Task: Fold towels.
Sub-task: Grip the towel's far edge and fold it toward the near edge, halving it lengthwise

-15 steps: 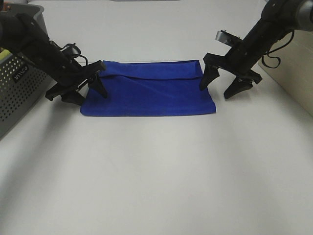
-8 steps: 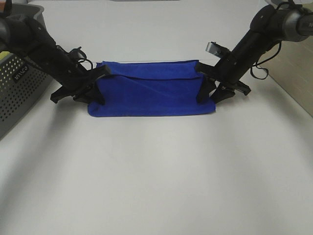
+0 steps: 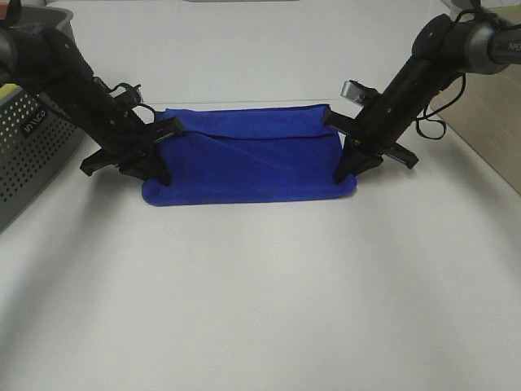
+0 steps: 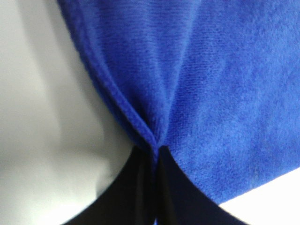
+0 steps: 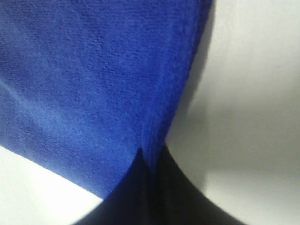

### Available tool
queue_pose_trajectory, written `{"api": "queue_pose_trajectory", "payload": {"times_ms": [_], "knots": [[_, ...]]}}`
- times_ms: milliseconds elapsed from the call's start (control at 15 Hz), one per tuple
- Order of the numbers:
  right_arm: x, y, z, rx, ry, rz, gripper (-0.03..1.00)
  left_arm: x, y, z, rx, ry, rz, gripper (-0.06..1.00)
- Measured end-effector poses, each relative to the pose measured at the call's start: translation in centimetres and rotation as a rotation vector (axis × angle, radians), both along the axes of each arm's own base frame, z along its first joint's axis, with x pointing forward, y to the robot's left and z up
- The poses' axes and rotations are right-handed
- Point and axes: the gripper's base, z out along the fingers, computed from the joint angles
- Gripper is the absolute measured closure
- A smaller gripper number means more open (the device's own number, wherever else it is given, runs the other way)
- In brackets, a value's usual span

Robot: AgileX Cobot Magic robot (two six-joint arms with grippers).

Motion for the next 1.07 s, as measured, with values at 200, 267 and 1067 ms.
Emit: {"api": "queue_pose_trajectory", "payload": {"times_ms": [200,267,1067], "knots": [[-1.5,-0.3,2.1,-0.013,0.008,0.006,0.97,-1.9,-0.8,1.4,0.026,0.016,-0.048,0.91],[-3.2,-0.5,2.5,-0.026,0.045,0.007,0.97,-3.4,-0.7,1.9,0.036,0.03,-0.044,0.91],[-5.1,-0.6,5.9,0.007,-0.104,-0.034,0.97,-5.2,-0.2,7.0,0.01,-0.081,0.147,0.91]]}}
